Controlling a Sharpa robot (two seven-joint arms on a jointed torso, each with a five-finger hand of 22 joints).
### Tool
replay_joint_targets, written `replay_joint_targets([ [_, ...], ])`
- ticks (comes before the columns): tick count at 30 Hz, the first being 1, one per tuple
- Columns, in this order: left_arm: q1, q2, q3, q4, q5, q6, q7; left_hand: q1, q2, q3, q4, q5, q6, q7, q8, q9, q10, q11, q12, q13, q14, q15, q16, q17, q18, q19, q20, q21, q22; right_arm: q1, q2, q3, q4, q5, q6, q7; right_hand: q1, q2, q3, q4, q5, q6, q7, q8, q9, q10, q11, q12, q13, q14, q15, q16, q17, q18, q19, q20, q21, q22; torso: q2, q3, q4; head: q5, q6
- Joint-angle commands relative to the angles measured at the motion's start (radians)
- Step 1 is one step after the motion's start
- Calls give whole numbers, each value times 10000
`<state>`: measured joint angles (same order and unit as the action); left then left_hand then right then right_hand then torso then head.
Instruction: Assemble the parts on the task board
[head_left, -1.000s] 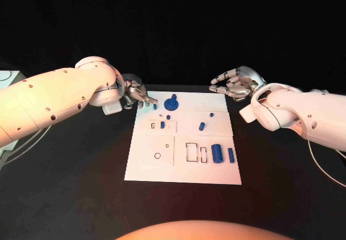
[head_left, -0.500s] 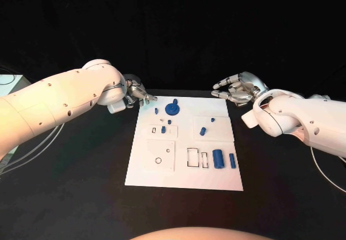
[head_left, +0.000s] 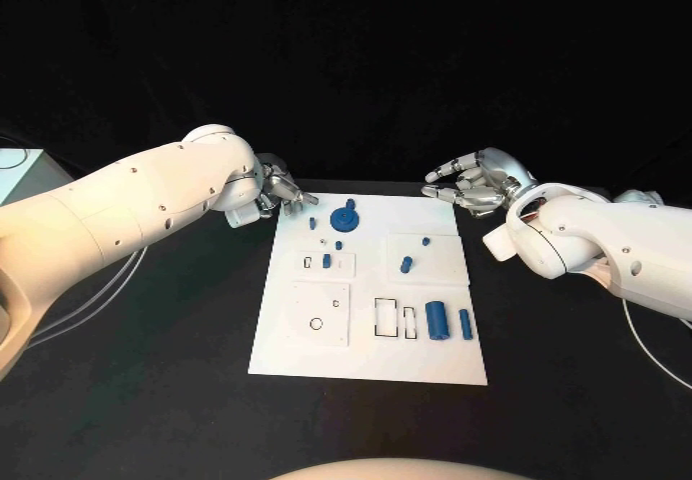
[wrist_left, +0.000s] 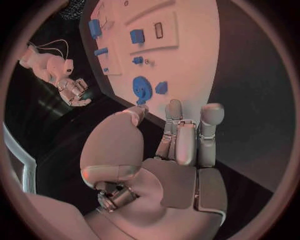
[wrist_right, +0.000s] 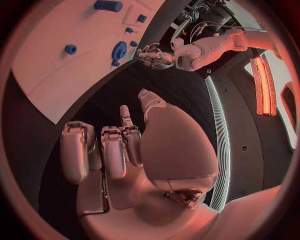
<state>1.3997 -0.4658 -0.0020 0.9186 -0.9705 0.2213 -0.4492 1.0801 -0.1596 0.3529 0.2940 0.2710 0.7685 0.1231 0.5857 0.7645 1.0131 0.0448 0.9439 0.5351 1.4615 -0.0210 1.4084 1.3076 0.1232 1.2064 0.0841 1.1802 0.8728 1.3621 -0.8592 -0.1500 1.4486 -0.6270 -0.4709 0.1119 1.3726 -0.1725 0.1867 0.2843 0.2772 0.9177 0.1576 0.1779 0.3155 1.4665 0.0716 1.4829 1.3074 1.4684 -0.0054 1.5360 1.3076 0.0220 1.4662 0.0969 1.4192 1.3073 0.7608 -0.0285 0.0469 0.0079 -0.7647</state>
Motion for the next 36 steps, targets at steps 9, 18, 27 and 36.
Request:
replay_joint_targets([
  [9, -54, 211, -123, -309, -44, 601, 91, 19, 60, -98, -10, -2, -26, 1, -67, -39, -57, 37, 21, -12, 162, 38, 99, 640, 111, 123, 21, 102, 67, 26, -11, 6, 80, -24, -41, 121, -85, 29, 71, 9, 37, -61, 18, 43, -7, 217, 32, -49, 1872, 823, 35, -55, 1879, 207, 359, 22, -64, 1302, 24, -10, -26, -65, -113],
  [18, -72, 235, -141, -339, -36, 751, 112, 42, 41, -120, -24, -9, -19, -2, -87, -79, -64, 36, 28, -16, 195, 40, 162, 707, 95, 169, 31, 156, 150, 36, -11, 7, 113, -37, -42, 105, -85, 29, 71, 9, 37, -61, 18, 43, -7, 217, 32, -49, 1872, 823, 35, -55, 1879, 207, 359, 22, -64, 1302, 2, -3, 7, -79, -177],
  [27, -74, 234, -146, -258, -21, 1010, 91, 116, 36, -132, -33, -14, 30, -11, -107, -145, -61, 30, 43, -24, 228, 41, 231, 773, 82, 214, 45, 215, 236, 41, -2, 8, 111, -58, -37, 63, -85, 29, 71, 9, 37, -61, 18, 43, -7, 217, 32, -49, 1872, 823, 35, -55, 1879, 207, 359, 22, -64, 1302, 0, 5, -1, -52, -189],
  [36, -86, 262, -162, -228, -10, 1191, 45, 235, 40, -143, -34, -30, 139, -46, -157, -266, -46, 2, 59, -42, 268, 25, 323, 861, 76, 238, 50, 268, 306, 43, 11, 8, 108, -64, -28, 44, -95, 30, 93, 2, 69, -66, 16, 50, -6, 223, 29, -45, 1875, 823, 30, -58, 1880, 207, 357, 18, -71, 1299, 12, 7, -12, -50, -183],
])
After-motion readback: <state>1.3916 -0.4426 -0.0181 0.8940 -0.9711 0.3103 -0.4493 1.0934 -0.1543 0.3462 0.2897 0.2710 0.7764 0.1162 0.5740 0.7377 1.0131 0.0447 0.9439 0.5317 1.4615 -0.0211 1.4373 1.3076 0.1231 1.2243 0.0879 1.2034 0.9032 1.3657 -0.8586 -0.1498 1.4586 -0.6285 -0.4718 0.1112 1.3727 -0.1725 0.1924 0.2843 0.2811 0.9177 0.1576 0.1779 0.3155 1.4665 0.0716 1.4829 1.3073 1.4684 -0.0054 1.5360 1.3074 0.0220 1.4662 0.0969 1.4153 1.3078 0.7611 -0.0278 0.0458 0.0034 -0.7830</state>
